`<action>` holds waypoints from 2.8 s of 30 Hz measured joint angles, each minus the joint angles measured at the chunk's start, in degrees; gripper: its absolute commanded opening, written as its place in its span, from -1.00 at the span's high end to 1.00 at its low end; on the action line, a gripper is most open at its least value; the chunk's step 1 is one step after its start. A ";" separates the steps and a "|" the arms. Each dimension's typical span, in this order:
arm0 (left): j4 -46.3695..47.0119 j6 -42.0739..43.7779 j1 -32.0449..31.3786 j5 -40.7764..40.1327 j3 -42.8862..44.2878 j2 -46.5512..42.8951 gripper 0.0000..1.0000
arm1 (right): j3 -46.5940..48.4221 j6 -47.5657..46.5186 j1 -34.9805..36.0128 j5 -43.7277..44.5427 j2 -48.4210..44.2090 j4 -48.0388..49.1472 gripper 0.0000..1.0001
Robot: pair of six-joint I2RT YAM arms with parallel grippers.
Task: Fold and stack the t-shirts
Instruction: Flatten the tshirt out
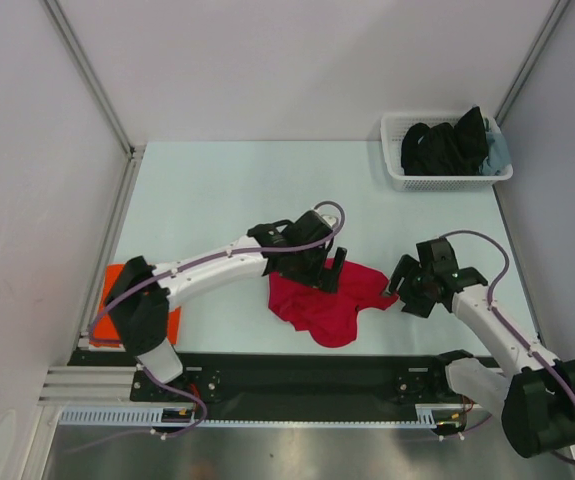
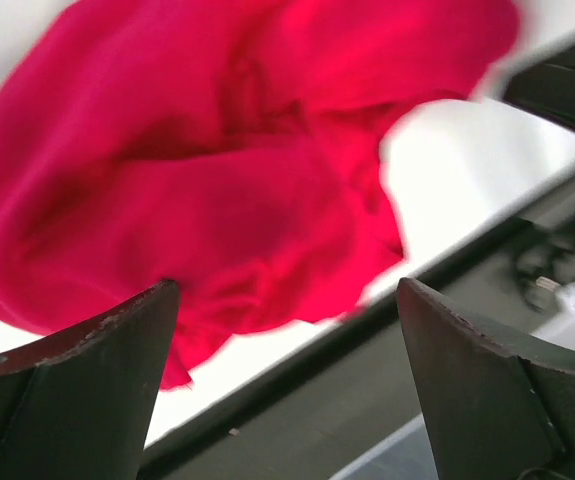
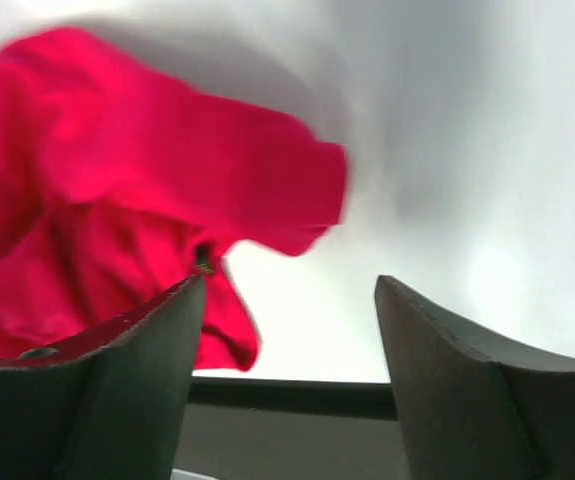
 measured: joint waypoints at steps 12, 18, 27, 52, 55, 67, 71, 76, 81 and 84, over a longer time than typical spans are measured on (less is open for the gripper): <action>-4.94 2.95 0.24 -6.03 0.96 9.14 0.52 | -5.05 -1.86 -2.08 -2.80 6.62 9.86 0.39; -6.82 4.48 0.83 -11.54 2.01 7.37 0.99 | -3.93 -4.94 -2.03 -2.75 9.35 12.83 1.00; -12.41 6.38 10.62 -17.73 3.23 -24.22 0.99 | 24.09 -10.38 1.33 4.11 7.21 5.20 1.00; 3.67 -6.54 2.27 5.05 -28.76 -43.47 -0.28 | 30.69 -13.79 -8.00 2.89 8.04 -3.19 0.66; 2.27 -7.37 -0.52 5.29 -27.91 -35.10 -0.70 | 29.35 -17.05 -15.21 3.45 15.32 -4.68 0.03; -2.80 -7.48 7.98 0.81 -23.98 -42.36 -0.61 | 23.85 -15.08 9.33 3.32 12.02 -4.57 -0.14; -3.13 -9.57 11.34 1.22 -32.76 -38.62 -0.99 | 11.19 -7.21 24.70 3.67 5.49 -2.75 -0.12; -1.62 -10.05 13.73 -1.75 -33.90 -28.89 -1.00 | 5.29 -1.90 29.24 7.74 8.98 -3.30 -0.23; 1.20 -9.90 18.23 -5.60 -29.68 -15.39 -1.00 | 5.40 -0.66 29.66 12.09 13.66 -2.82 -0.38; 2.19 -9.53 19.21 -8.35 -25.31 -6.62 -0.99 | 5.40 -0.61 27.93 13.25 14.75 -2.67 -0.35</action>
